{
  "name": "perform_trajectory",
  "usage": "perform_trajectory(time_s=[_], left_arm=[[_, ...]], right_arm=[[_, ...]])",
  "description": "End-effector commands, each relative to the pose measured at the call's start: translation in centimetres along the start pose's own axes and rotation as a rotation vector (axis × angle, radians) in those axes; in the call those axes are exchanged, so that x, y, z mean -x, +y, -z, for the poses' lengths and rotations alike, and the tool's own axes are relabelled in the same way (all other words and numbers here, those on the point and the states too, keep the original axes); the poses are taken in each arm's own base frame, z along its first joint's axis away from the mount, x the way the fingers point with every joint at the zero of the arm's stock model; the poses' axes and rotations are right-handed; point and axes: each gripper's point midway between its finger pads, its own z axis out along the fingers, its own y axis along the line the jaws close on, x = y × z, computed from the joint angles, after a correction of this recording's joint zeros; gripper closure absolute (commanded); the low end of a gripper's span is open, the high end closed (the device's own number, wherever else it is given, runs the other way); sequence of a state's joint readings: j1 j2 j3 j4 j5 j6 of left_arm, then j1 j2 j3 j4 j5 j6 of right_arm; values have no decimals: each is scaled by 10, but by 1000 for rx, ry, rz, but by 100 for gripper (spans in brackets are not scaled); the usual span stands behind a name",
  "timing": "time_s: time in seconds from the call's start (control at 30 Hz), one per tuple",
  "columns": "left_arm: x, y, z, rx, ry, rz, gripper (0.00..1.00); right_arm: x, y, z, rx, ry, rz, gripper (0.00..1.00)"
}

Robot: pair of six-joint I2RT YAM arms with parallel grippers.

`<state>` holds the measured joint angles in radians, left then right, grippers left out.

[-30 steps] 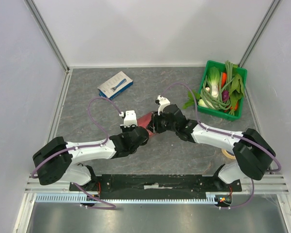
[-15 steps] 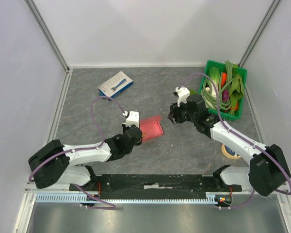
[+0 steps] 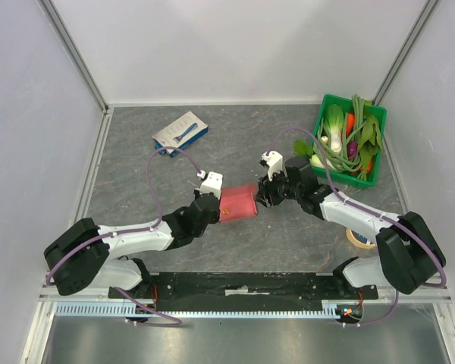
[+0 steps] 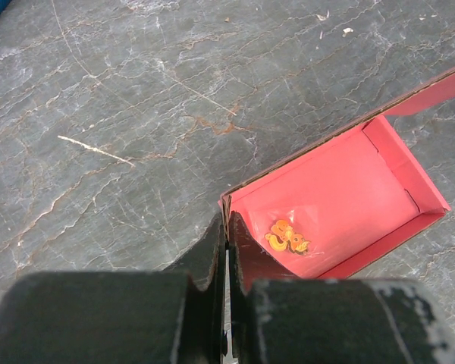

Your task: Fold the paper box

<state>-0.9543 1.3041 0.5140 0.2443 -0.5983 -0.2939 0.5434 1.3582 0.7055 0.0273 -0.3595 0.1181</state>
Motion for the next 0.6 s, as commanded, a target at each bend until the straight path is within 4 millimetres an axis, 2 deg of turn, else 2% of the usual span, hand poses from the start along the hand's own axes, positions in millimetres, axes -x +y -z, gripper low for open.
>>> perform_trajectory(time_s=[0.0, 0.23, 0.33, 0.57], left_arm=[[9, -4, -1, -40, -28, -14, 98], [7, -5, -2, -53, -22, -12, 98], [8, -5, -2, -56, -23, -9, 98], [8, -5, -4, -60, -21, 3, 98]], right_arm=[[23, -11, -8, -47, -71, 92, 45], [31, -28, -13, -129, -82, 129, 49], [36, -22, -17, -103, -105, 134, 52], [33, -7, -30, -135, -72, 194, 71]])
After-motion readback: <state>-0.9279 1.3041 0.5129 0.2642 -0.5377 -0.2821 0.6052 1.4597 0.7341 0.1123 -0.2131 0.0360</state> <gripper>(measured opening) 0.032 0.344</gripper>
